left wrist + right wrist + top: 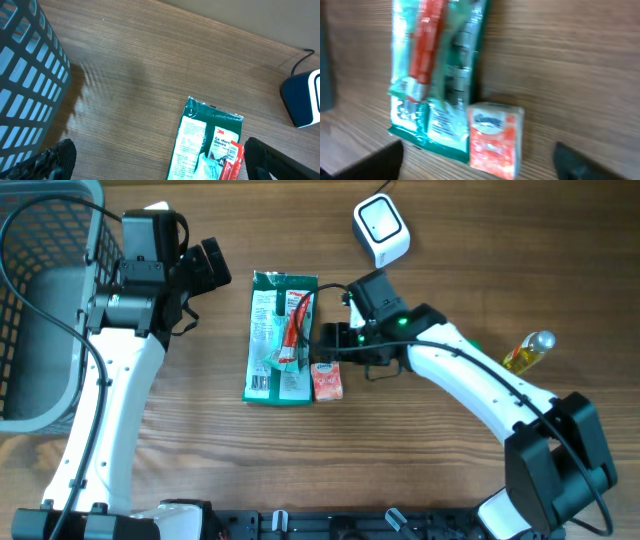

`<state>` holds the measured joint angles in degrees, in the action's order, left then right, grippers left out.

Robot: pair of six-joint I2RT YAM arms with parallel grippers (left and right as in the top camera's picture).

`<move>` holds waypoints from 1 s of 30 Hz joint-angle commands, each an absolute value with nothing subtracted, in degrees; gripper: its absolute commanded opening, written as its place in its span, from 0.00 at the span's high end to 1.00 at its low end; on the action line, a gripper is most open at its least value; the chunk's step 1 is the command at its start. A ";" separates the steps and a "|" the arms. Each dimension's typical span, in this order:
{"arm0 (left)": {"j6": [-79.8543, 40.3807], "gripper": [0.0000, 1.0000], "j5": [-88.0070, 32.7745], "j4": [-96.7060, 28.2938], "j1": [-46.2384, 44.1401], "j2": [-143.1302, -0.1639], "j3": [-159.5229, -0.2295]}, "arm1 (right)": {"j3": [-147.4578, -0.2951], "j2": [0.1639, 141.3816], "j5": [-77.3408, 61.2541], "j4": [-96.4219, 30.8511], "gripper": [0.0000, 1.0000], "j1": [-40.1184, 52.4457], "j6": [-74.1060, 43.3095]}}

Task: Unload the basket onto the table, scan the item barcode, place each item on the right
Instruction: 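Lower the right gripper onto the orange Kleenex pack and grasp it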

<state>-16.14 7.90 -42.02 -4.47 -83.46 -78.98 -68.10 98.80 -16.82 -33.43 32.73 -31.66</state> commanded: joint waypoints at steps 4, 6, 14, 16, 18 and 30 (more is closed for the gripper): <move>-15.20 0.00 8.45 -41.87 -4.27 -83.31 -79.68 | -68.88 99.18 -17.89 -31.20 0.01 35.38 -31.66; -15.20 0.00 8.45 -41.87 -4.27 -83.31 -79.68 | -68.88 99.18 -17.91 -30.46 0.00 35.83 -31.68; -15.20 0.00 8.45 -41.87 -4.27 -83.31 -79.68 | -68.88 99.24 -17.67 -30.30 0.08 36.12 -31.66; -15.20 0.00 8.45 -41.87 -4.27 -83.31 -79.68 | -68.88 99.24 -17.67 -30.30 0.09 36.14 -31.66; -15.20 0.00 8.45 -41.87 -4.27 -83.31 -79.68 | -68.88 99.24 -17.67 -30.30 0.09 36.14 -31.68; -15.20 0.00 8.45 -41.87 -4.27 -83.31 -79.68 | -68.88 102.02 -17.69 -30.68 0.12 36.16 -31.68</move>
<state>-16.14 7.90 -42.02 -4.47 -83.46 -78.98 -68.10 99.72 -16.95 -30.59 35.88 -31.68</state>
